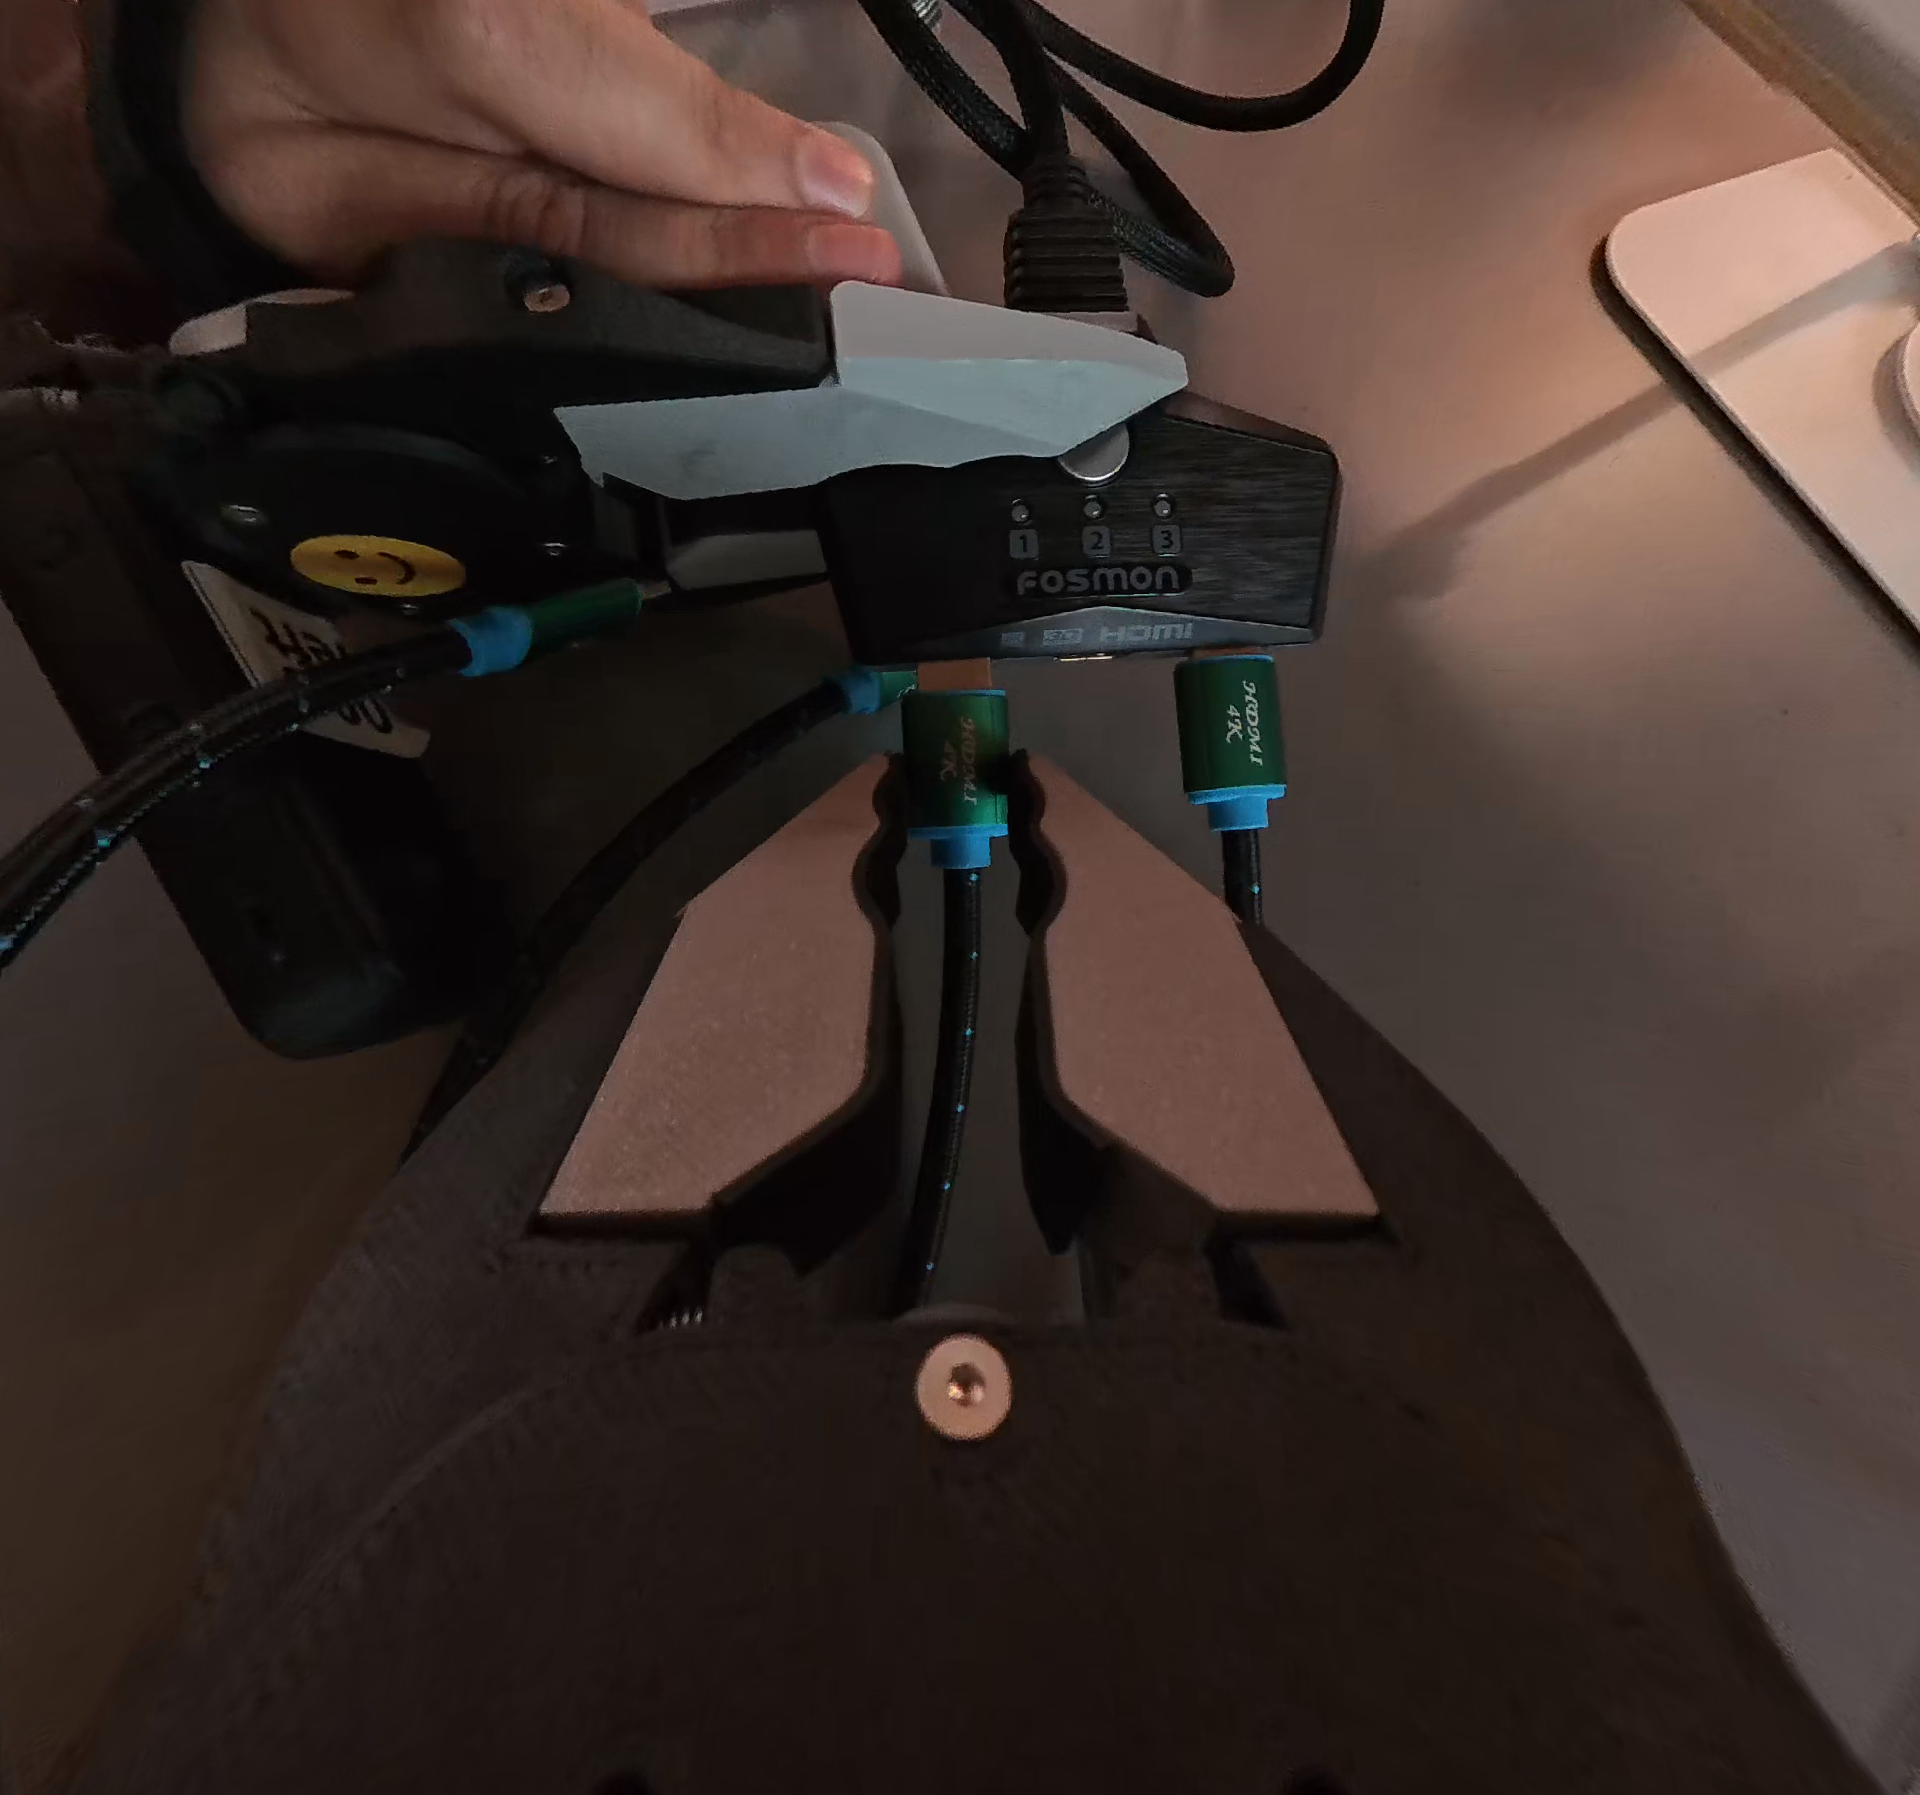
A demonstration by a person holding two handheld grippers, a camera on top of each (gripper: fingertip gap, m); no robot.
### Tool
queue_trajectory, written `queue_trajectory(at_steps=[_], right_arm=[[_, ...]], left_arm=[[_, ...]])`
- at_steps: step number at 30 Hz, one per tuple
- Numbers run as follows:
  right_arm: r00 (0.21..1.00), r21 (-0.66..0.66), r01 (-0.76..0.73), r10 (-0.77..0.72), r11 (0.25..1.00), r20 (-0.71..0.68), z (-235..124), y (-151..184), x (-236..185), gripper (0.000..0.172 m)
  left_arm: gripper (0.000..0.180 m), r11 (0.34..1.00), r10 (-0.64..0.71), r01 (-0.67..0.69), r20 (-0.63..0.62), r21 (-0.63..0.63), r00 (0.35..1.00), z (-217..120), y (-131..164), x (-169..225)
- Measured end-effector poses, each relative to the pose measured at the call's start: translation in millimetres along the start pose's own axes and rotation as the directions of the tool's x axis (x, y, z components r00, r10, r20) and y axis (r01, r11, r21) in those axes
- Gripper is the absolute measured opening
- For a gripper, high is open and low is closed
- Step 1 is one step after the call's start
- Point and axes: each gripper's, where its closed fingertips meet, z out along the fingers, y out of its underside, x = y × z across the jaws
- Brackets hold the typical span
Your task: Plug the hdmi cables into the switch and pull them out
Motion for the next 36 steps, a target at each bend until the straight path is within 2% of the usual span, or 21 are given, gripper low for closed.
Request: queue_trajectory(at_steps=[8,11,15,17,19,22,25,28,30,33,36], right_arm=[[1.000,0.033,-0.009,0.008,0.999,0.023,1.4,-4.4,-0.9,0.015],[0.998,0.061,-0.034,0.031,0.998,0.050,0.8,-6.3,3.2,0.016],[0.998,0.072,-0.034,0.031,0.997,0.046,-9.3,-8.4,12.6,0.018],[0.999,0.166,-0.020,0.028,0.986,-0.047,-29.2,-20.2,27.7,0.014],[0.994,0.300,-0.016,0.048,0.954,-0.101,-58.6,-37.6,37.5,0.022],[0.981,0.456,-0.033,0.116,0.889,-0.156,-100.1,-49.7,52.9,0.035],[0.972,0.523,-0.034,0.151,0.852,-0.181,-127.5,-49.5,63.6,0.050],[0.979,0.531,-0.049,0.146,0.846,-0.143,-131.3,-47.0,60.8,0.056],[0.992,0.497,-0.026,0.084,0.867,-0.095,-120.8,-46.1,46.2,0.055],[0.998,0.432,0.048,-0.022,0.900,-0.065,-97.4,-50.8,20.8,0.060],[0.990,0.391,0.143,-0.137,0.909,-0.042,-77.6,-65.4,-6.7,0.064]], left_arm=[[0.018,1.000,-0.023,0.023,-0.021,-0.013,1.000,0.0,-0.2,1.0],[0.019,0.996,-0.091,0.092,-0.093,0.002,0.992,6.0,-0.4,8.2],[0.020,0.987,-0.152,0.157,-0.102,0.044,0.983,11.5,-3.9,6.3],[0.020,0.990,-0.121,0.125,-0.075,0.065,0.990,10.5,-2.6,5.6],[0.021,0.987,-0.126,0.131,-0.056,0.098,0.990,7.5,-2.2,2.5],[0.021,0.952,-0.251,0.252,-0.025,0.173,0.968,0.1,-0.7,-17.8],[0.021,0.855,-0.437,0.439,-0.069,0.275,0.897,-12.1,2.2,-39.2],[0.021,0.670,-0.611,0.648,-0.227,0.361,0.759,-25.8,1.3,-52.6],[0.021,0.506,-0.684,0.776,-0.373,0.375,0.627,-34.8,-1.2,-59.5],[0.021,0.318,-0.694,0.857,-0.515,0.407,0.502,-52.1,-7.7,-73.9],[0.021,0.212,-0.658,0.878,-0.601,0.429,0.453,-67.6,-15.8,-82.3]])
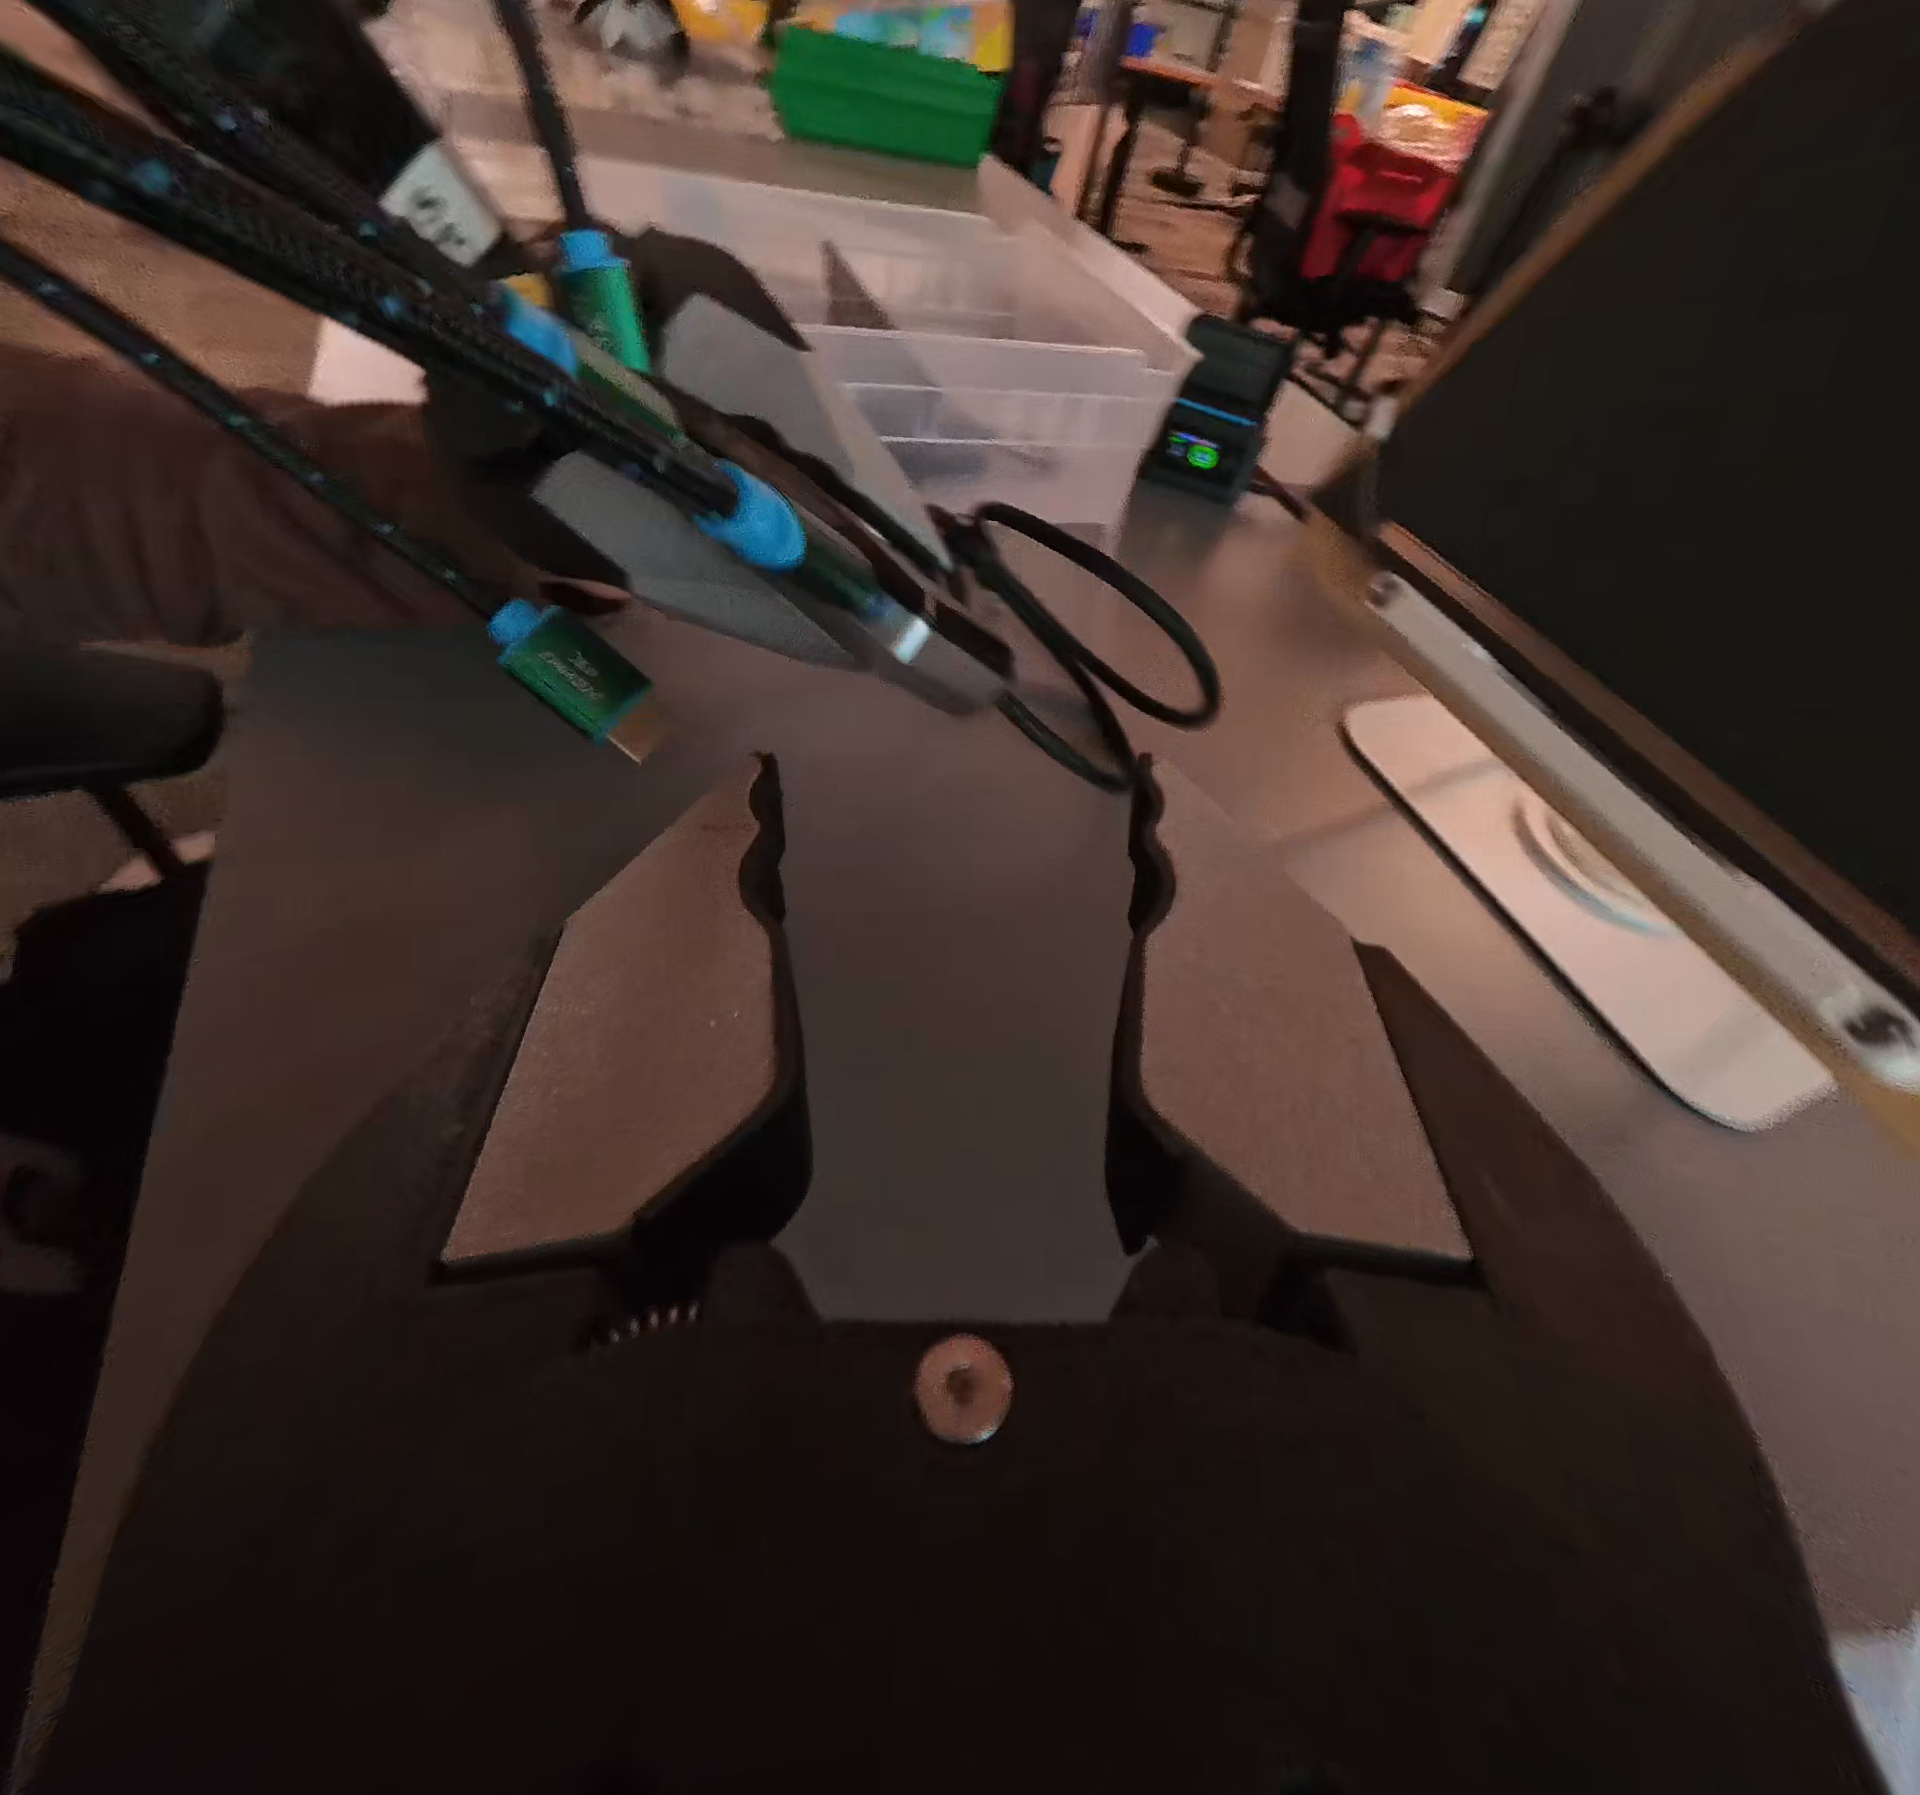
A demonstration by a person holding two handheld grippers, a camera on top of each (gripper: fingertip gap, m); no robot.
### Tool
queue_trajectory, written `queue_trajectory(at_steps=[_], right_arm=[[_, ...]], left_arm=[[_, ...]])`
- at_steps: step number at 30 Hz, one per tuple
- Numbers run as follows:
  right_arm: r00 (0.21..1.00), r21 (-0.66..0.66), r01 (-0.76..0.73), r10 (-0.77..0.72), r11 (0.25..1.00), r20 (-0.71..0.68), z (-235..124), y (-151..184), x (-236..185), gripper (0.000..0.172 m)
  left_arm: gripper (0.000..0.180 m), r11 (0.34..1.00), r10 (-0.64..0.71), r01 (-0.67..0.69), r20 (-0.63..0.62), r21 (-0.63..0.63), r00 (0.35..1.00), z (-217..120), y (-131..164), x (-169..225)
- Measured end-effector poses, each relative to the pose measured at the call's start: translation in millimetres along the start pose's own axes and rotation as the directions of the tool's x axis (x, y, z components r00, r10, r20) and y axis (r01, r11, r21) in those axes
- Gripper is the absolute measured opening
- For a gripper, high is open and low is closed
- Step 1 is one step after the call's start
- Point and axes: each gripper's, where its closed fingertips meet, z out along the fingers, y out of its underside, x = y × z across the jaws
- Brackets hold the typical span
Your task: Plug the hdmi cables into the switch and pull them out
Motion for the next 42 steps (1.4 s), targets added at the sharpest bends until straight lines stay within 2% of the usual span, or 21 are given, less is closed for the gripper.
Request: queue_trajectory(at_steps=[4,5,6,8,12,15,20,23,25,26,27,30,36,42], right_arm=[[0.984,0.006,0.162,-0.162,0.987,0.078,22.2,-16.7,-34.3,0.051],[0.976,0.017,0.198,-0.199,0.980,0.091,25.3,-19.9,-41.5,0.036],[0.967,0.007,0.233,-0.233,0.972,0.102,28.4,-19.1,-47.0,0.026],[0.959,-0.037,0.273,-0.270,0.961,0.083,32.9,-15.6,-46.7,0.025],[0.935,-0.086,0.350,-0.354,0.933,-0.026,33.7,-15.9,-42.1,0.024],[0.888,-0.155,0.421,-0.441,0.894,-0.131,25.9,-18.8,-34.4,0.024],[0.777,-0.278,0.457,-0.532,0.845,-0.337,-10.0,-47.9,5.2,0.021],[0.739,-0.303,0.443,-0.535,0.844,-0.410,-35.6,-76.0,26.3,0.020],[0.731,-0.327,0.428,-0.536,0.842,-0.422,-48.3,-87.6,34.7,0.020],[0.724,-0.344,0.419,-0.538,0.840,-0.432,-53.3,-90.8,38.3,0.020],[0.711,-0.356,0.419,-0.546,0.835,-0.444,-57.5,-93.9,41.2,0.019],[0.678,-0.376,0.408,-0.552,0.832,-0.486,-70.6,-102.1,48.0,0.017],[0.641,-0.337,0.365,-0.497,0.868,-0.584,-116.4,-128.0,69.8,0.017],[0.526,-0.381,0.361,-0.523,0.851,-0.671,-172.0,-143.9,100.3,0.017]], left_arm=[[0.025,0.999,-0.040,0.043,-0.124,0.021,0.991,-2.2,-3.7,18.9],[0.025,0.998,-0.050,0.054,-0.142,0.018,0.989,-1.9,-3.1,21.8],[0.032,0.998,-0.061,0.064,-0.154,0.014,0.986,-1.7,-2.4,23.6],[0.025,0.995,-0.095,0.096,-0.164,-0.001,0.982,-1.7,-0.1,23.5],[0.029,0.992,-0.126,0.125,-0.132,-0.015,0.983,0.8,0.3,18.5],[0.030,0.990,-0.138,0.137,-0.059,-0.018,0.989,-0.6,1.4,7.5],[0.021,0.986,-0.156,0.163,0.154,-0.029,0.976,-13.7,11.6,-36.1],[0.021,0.974,-0.200,0.218,0.216,-0.063,0.956,-16.6,23.5,-50.0],[0.022,0.970,-0.202,0.227,0.235,-0.085,0.951,-16.6,29.5,-52.2],[0.016,0.971,-0.185,0.215,0.245,-0.100,0.952,-16.2,32.2,-52.0],[0.000,0.974,-0.159,0.193,0.252,-0.119,0.955,-15.6,35.1,-51.0],[0.000,0.967,-0.115,0.165,0.245,-0.194,0.963,-10.6,47.9,-44.3],[0.000,0.929,-0.145,0.218,0.247,-0.299,0.958,-7.0,74.2,-39.3],[0.000,0.906,-0.172,0.251,0.244,-0.341,0.954,-3.7,86.1,-34.0]])
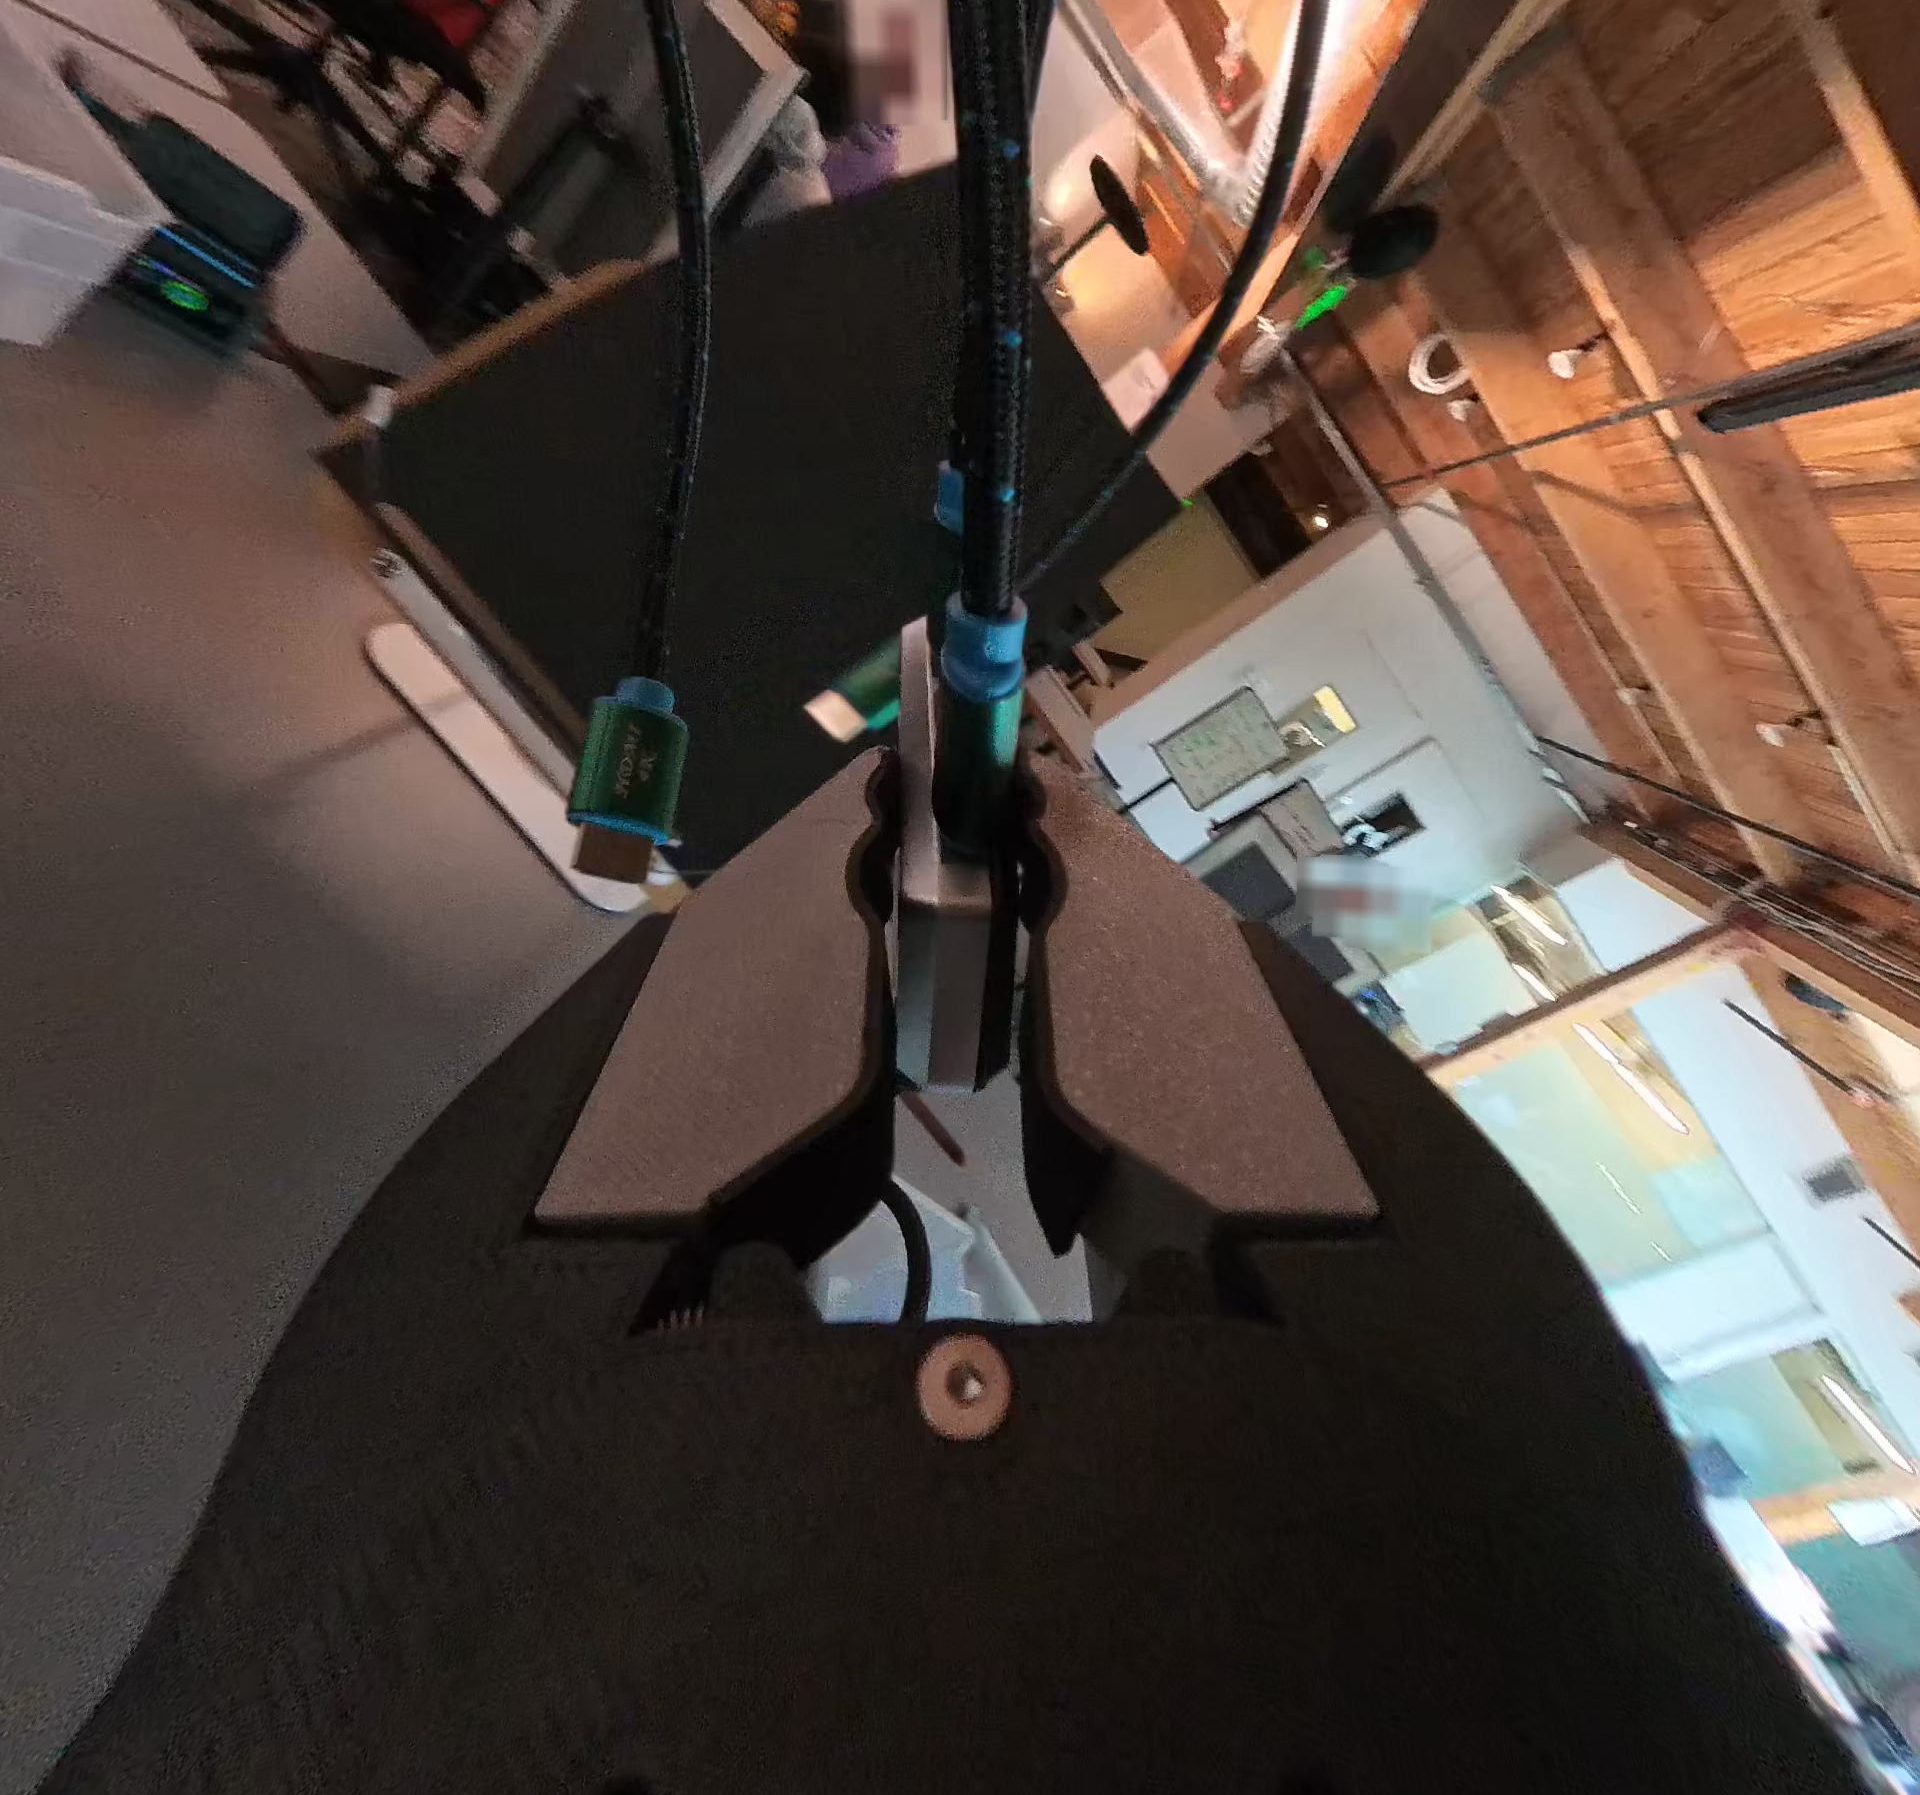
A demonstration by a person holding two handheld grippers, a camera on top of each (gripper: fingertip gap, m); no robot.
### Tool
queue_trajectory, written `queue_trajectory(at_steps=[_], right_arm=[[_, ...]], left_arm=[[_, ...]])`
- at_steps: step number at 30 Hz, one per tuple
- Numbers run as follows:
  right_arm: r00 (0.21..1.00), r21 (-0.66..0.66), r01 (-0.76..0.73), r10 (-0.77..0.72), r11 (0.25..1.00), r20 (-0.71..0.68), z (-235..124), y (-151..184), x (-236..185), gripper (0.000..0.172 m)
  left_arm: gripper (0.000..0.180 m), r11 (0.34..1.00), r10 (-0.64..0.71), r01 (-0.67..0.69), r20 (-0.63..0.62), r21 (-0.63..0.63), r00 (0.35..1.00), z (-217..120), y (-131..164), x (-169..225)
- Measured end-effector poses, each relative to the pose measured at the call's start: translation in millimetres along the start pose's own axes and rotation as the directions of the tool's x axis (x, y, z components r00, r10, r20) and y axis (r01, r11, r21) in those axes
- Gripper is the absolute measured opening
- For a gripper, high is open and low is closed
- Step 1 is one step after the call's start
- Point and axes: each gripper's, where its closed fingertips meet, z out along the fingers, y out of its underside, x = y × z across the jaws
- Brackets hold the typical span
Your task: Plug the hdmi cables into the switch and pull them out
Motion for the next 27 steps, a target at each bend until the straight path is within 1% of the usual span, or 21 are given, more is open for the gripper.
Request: queue_trajectory(at_steps=[5,8,10,12,14,15,18,20,21,22,24,27], right_arm=[[0.994,-0.024,-0.014,0.011,1.000,-0.106,-0.6,25.4,53.6,0.017],[0.987,0.013,-0.101,0.101,0.995,-0.125,0.2,46.4,82.5,0.016],[0.980,0.060,-0.178,0.183,0.982,-0.077,5.1,65.7,89.0,0.016],[0.963,0.052,-0.266,0.268,0.963,-0.021,14.3,97.1,86.6,0.017],[0.942,0.020,-0.325,0.322,0.946,0.097,25.4,133.0,67.0,0.017],[0.927,-0.018,-0.336,0.334,0.942,0.167,29.3,152.6,52.7,0.017],[0.888,-0.236,-0.261,0.329,0.936,0.321,32.8,219.4,9.9,0.017],[0.859,-0.353,-0.154,0.301,0.923,0.415,30.3,253.1,-18.6,0.018],[0.852,-0.393,-0.075,0.264,0.917,0.453,29.7,266.4,-30.0,0.018],[0.844,-0.418,0.001,0.223,0.908,0.488,30.2,275.8,-39.7,0.018],[0.800,-0.452,0.119,0.184,0.884,0.571,32.1,283.2,-58.2,0.019],[0.744,-0.516,0.319,0.126,0.795,0.656,38.7,293.5,-74.3,0.019]], left_arm=[[0.000,1.000,0.008,-0.007,0.006,-0.015,1.000,1.7,3.6,0.3],[0.000,1.000,0.021,-0.021,0.009,-0.017,1.000,1.7,3.8,1.0],[0.000,0.999,0.031,-0.031,0.007,-0.020,1.000,2.5,4.3,2.1],[0.000,0.999,0.038,-0.038,0.003,-0.023,0.999,2.9,4.7,3.2],[0.000,0.999,0.043,-0.043,-0.001,-0.023,0.999,2.8,4.6,4.1],[0.000,0.999,0.046,-0.046,-0.002,-0.022,0.999,2.7,4.5,4.5],[0.000,0.998,0.052,-0.052,-0.004,-0.023,0.999,2.7,5.1,4.7],[0.000,0.998,0.054,-0.054,-0.009,-0.025,0.999,3.2,5.4,5.4],[0.000,0.998,0.055,-0.055,-0.012,-0.025,0.998,3.5,5.4,5.9],[0.000,0.998,0.057,-0.057,-0.014,-0.026,0.998,3.9,5.5,6.5],[0.000,0.997,0.065,-0.065,-0.017,-0.032,0.998,4.5,6.2,7.6],[0.000,0.997,0.076,-0.077,-0.015,-0.032,0.997,4.5,6.1,8.6]])
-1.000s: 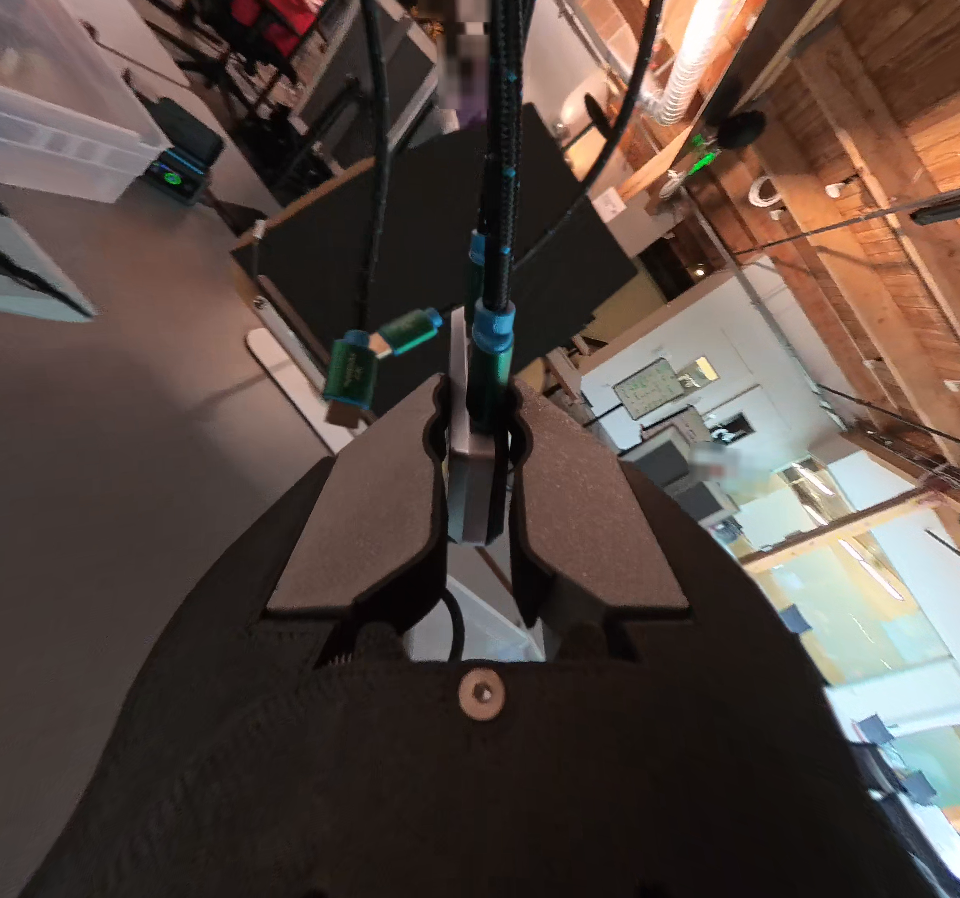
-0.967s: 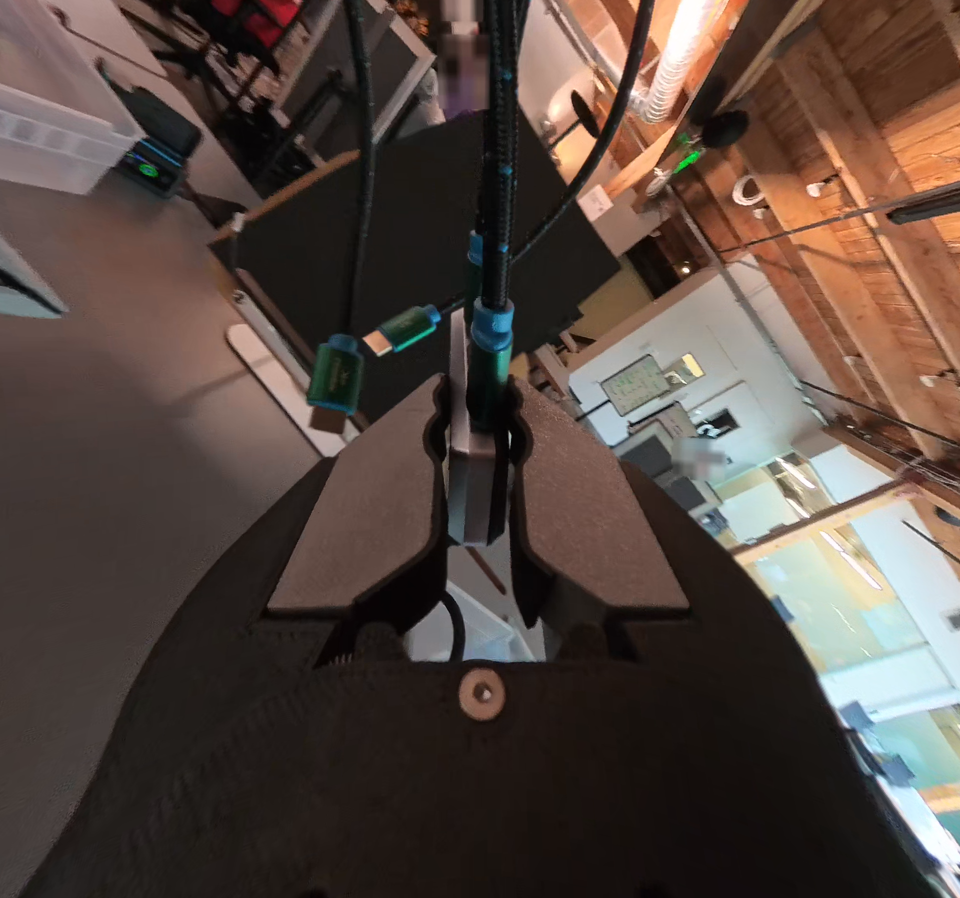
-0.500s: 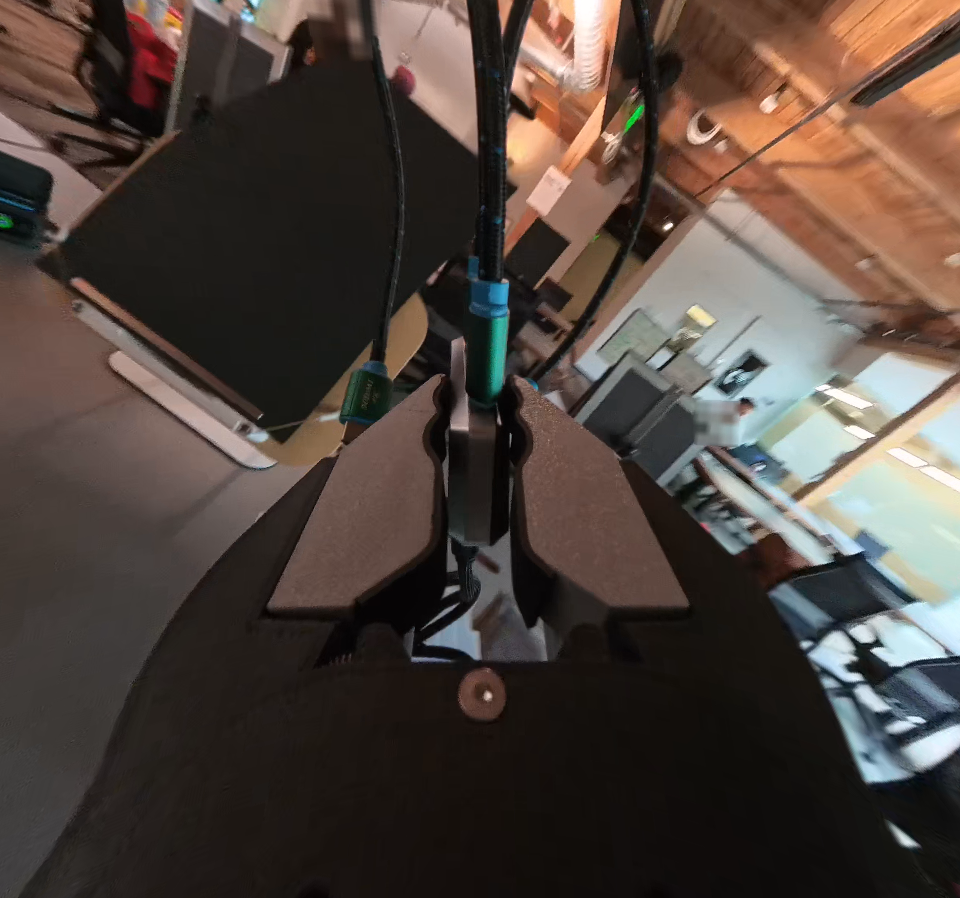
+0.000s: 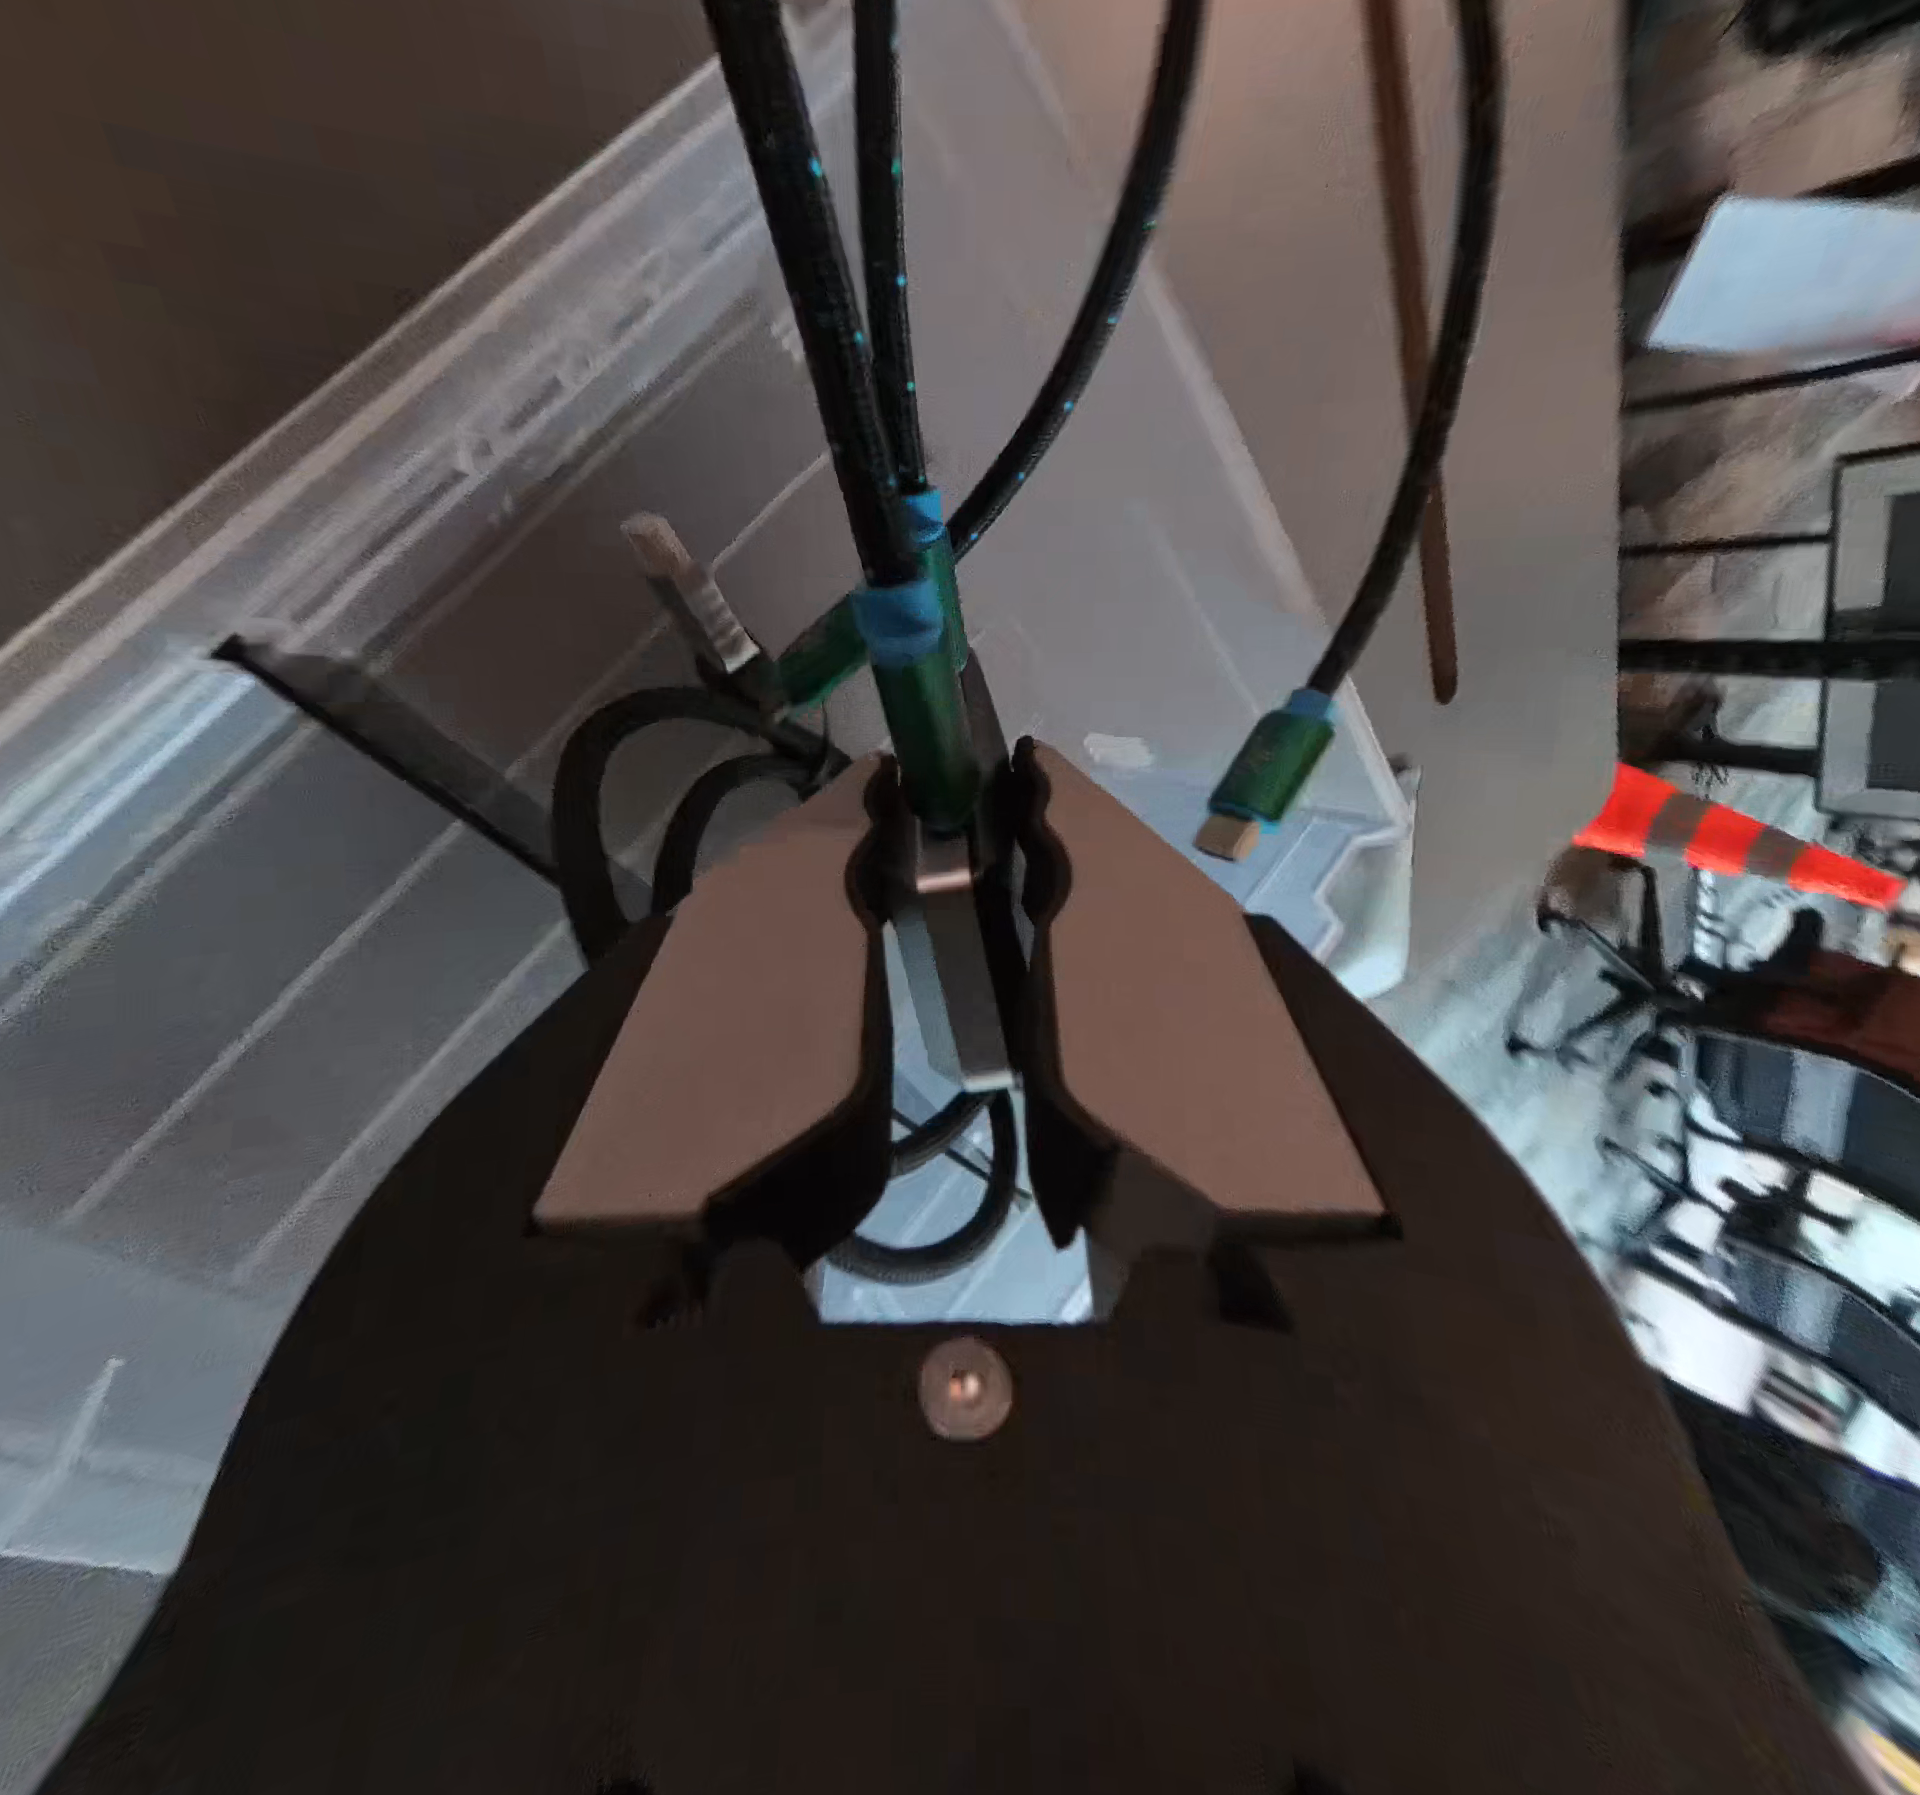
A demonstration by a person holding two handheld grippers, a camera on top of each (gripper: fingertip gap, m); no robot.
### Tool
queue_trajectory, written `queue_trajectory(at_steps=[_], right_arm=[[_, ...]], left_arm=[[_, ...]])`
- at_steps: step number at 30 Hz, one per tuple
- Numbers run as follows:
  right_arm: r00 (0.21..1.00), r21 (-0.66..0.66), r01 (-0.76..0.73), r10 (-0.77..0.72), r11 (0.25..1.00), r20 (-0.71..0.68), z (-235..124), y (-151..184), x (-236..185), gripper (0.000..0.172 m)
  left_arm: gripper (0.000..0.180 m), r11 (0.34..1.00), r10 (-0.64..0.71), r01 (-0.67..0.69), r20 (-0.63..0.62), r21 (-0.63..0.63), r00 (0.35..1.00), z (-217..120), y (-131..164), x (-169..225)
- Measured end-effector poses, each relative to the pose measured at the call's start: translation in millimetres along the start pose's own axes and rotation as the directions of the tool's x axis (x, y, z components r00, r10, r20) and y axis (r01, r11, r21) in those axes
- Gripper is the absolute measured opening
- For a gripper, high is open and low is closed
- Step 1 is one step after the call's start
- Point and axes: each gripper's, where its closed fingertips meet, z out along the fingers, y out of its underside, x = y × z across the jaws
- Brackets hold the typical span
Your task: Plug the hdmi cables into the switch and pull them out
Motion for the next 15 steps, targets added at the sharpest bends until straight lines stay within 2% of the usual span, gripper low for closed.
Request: queue_trajectory(at_steps=[3,5,7,10,15], right_arm=[[0.999,-0.190,0.049,-0.049,0.981,0.006,14.9,7.4,2.3,0.020],[1.000,-0.235,0.022,-0.025,0.972,-0.008,17.4,5.2,4.9,0.020],[1.000,-0.201,-0.020,0.024,0.979,0.017,14.4,-1.5,0.3,0.028],[0.984,-0.139,-0.149,0.160,0.979,0.074,-1.0,-4.4,-2.7,0.063],[0.944,0.152,-0.327,0.317,0.933,0.089,-59.5,-25.6,11.1,0.080]], left_arm=[[0.000,1.000,-0.007,0.007,0.000,-0.003,1.000,-0.4,0.5,-0.6],[0.000,1.000,-0.020,0.020,-0.003,-0.002,1.000,-1.0,0.5,-1.2],[0.000,1.000,-0.029,0.029,-0.010,-0.002,1.000,-1.6,0.6,-1.1],[0.000,1.000,-0.027,0.027,-0.025,-0.009,0.999,-1.2,1.3,1.6],[0.000,1.000,-0.029,0.029,-0.024,-0.004,0.999,-1.0,-0.6,2.6]])
